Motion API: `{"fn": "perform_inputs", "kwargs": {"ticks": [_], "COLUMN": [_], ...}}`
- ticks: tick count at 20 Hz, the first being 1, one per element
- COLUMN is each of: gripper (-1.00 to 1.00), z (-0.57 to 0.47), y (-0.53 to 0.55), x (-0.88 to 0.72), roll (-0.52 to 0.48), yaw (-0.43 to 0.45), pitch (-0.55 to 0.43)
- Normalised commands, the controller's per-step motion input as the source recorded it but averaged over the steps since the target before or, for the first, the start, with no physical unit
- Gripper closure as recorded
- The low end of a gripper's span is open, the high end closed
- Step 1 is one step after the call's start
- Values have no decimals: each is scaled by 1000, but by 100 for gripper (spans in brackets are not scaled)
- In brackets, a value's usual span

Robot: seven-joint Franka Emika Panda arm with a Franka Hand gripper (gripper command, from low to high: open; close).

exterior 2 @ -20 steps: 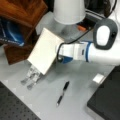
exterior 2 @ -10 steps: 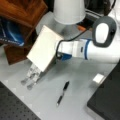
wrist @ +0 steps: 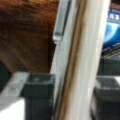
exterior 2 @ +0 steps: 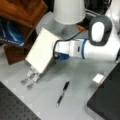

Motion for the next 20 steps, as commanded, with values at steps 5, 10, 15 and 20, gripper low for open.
{"fn": "perform_inputs", "kwargs": {"ticks": [5,10,15,20], "gripper": [-100,-100,-100,-100], "z": [104,124,171,228], "y": [-111,-81,-5,106], "x": [36,-34,-167,-317], "roll": [63,78,135,167], "yaw": [141,105,-42,-221], "pitch": [6,13,19,-16]}}
